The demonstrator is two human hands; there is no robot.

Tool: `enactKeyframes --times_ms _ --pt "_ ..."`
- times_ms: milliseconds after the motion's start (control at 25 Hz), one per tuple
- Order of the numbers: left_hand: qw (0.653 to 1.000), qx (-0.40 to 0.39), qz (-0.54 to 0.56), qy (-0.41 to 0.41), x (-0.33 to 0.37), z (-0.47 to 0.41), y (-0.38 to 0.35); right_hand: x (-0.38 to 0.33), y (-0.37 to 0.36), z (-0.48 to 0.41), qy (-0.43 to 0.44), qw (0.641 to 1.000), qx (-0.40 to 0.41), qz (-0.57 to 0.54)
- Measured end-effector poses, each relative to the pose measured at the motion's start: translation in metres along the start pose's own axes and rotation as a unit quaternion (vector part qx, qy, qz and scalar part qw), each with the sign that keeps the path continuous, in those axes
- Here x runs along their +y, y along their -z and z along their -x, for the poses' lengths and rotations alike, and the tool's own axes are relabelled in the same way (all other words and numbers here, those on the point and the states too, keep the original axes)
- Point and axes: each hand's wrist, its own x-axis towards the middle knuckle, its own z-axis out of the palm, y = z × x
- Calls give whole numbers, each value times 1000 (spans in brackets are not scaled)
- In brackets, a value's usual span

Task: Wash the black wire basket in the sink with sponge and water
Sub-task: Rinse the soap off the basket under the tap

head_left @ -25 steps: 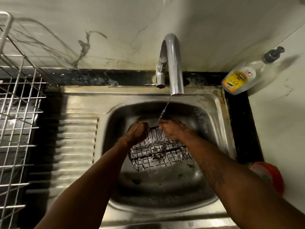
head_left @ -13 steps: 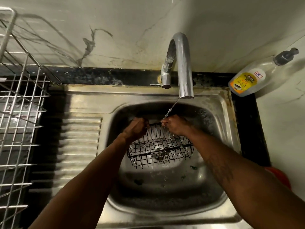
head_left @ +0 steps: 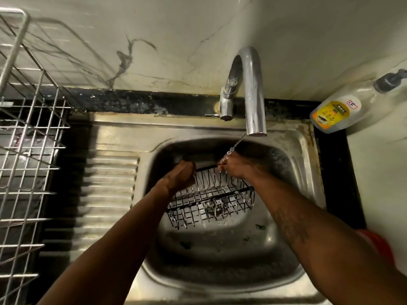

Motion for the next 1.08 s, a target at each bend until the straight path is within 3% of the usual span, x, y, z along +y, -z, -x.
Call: enactKeyframes --times_ms 120,360,600,680,840,960,1080 --pt "999 -21 -16 -33 33 -18 3 -17 -11 1 17 1000 -10 -3" --pt "998 -38 -40 16 29 -19 2 -3 4 7 0 998 48 -30" --pt "995 95 25 19 35 -17 14 -38 -2 7 73 991 71 83" --pt "992 102 65 24 34 -17 15 -31 0 6 90 986 90 105" --pt "984 142 103 -13 45 -17 2 -9 2 16 44 985 109 123" --pt "981 154 102 -63 61 -19 4 -17 4 25 58 984 59 161" --pt "983 129 118 -55 64 -15 4 -3 15 31 51 985 35 159"
